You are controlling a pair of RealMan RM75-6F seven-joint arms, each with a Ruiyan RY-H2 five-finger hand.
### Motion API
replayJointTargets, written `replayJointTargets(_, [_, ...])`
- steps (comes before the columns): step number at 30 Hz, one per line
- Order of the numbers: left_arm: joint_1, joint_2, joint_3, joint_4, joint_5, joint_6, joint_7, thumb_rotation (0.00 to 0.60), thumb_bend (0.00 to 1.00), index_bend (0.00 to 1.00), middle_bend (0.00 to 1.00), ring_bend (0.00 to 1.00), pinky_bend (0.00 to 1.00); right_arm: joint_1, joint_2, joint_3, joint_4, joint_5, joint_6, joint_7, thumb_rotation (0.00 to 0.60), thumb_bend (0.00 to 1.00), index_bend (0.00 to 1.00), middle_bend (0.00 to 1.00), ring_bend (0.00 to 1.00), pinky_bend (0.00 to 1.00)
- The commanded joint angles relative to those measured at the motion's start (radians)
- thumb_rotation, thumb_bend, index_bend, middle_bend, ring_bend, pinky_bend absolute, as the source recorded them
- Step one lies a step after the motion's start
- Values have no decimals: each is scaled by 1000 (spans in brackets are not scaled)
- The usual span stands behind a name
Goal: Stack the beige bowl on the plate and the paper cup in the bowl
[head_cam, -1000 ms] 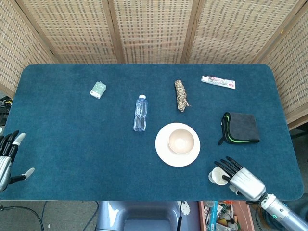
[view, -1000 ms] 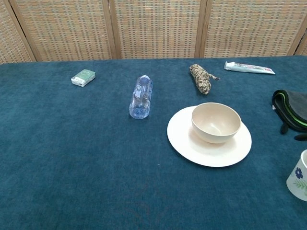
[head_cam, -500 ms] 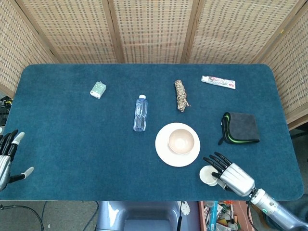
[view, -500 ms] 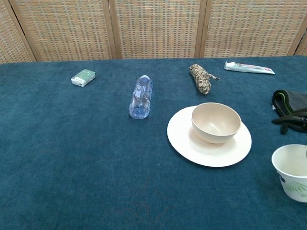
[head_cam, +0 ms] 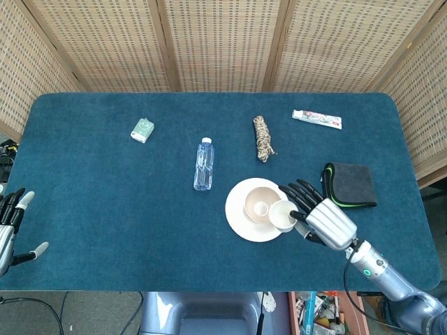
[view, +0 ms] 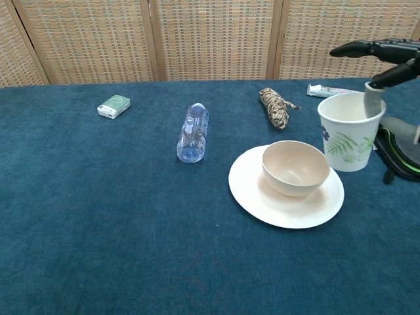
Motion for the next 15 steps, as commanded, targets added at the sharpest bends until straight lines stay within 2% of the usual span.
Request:
replayJointTargets(1, [0, 2, -2, 1, -3, -1, -5, 600, 0, 0, 0, 0, 0, 50, -9, 49, -54, 75, -91, -46, 600, 542, 659, 0, 0, 0])
replayJointTargets(7, [-5, 6, -4, 3, -10, -10, -16, 600, 0, 0, 0, 0, 0, 94, -76, 88, -67, 161, -201, -116, 600, 542, 659, 0, 0, 0])
replayJointTargets(15, [-5, 11, -6, 4, -13, -13, -30, 600, 0, 0, 0, 0, 0, 131, -172, 115, -4, 232, -285, -204, 600, 542, 659, 0, 0, 0])
